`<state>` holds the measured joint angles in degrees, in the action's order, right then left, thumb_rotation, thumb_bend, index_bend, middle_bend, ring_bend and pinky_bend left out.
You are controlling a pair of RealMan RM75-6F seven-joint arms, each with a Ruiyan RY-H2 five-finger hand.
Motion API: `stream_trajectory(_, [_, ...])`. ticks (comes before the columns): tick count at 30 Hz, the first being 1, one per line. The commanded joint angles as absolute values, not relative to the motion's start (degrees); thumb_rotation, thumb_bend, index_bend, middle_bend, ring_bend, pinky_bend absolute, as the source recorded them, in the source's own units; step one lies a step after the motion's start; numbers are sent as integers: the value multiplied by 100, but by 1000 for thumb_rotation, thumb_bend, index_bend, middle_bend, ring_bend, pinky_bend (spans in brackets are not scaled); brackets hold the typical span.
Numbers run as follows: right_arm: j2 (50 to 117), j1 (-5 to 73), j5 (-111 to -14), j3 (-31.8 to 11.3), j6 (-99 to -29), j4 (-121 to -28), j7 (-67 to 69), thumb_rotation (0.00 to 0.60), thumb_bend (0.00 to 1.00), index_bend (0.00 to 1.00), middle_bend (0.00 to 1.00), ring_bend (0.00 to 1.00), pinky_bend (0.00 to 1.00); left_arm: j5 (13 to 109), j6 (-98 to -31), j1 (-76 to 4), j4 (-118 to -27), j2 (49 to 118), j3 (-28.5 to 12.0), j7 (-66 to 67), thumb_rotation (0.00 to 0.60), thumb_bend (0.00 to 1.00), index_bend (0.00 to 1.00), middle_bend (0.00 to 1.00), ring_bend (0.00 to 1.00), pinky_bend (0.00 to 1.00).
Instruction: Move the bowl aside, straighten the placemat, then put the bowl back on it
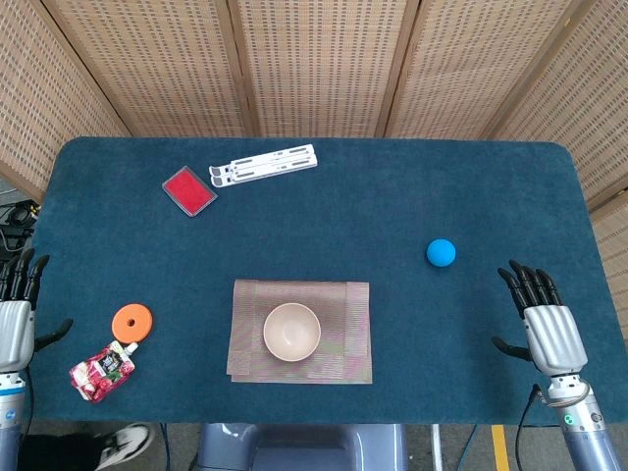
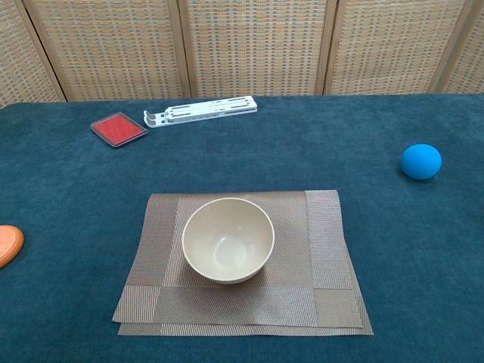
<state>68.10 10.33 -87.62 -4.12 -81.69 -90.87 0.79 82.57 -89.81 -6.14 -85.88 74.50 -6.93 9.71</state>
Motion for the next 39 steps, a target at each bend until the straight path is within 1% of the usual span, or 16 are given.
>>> stream_trajectory(1, [6806,1030,-8770,-407,-8174,-9091,82,600,30,40,0,0,0,8264,-8980,-612,-8592,7452,-685,986,600,65,61,0,0,0])
stream_trajectory(23, [6776,1016,-8786,-410,-8207,-9127,100,600,30,40,0,0,0,8379,-8884,-671,-8592,7458,-607,1039,600,66,68,0,0,0])
stream_trajectory(26, [6760,1011,-8769,-420,-8211,-9129,134,600,30,40,0,0,0,8505,-8868,-703,-8601,7457,-554,1011,600,66,118,0,0,0])
stream_trajectory(34, [6728,1001,-8740,-441,-8224,-9146,181,600,30,40,0,0,0,9238,-8604,-1047,-8505,7556,-303,861,600,89,393,0,0,0])
stream_trajectory(39, [6723,1005,-8736,-446,-8218,-9154,196,600,30,40,0,0,0,9617,-8333,-1332,-8552,7742,-188,1041,600,94,458,0,0,0])
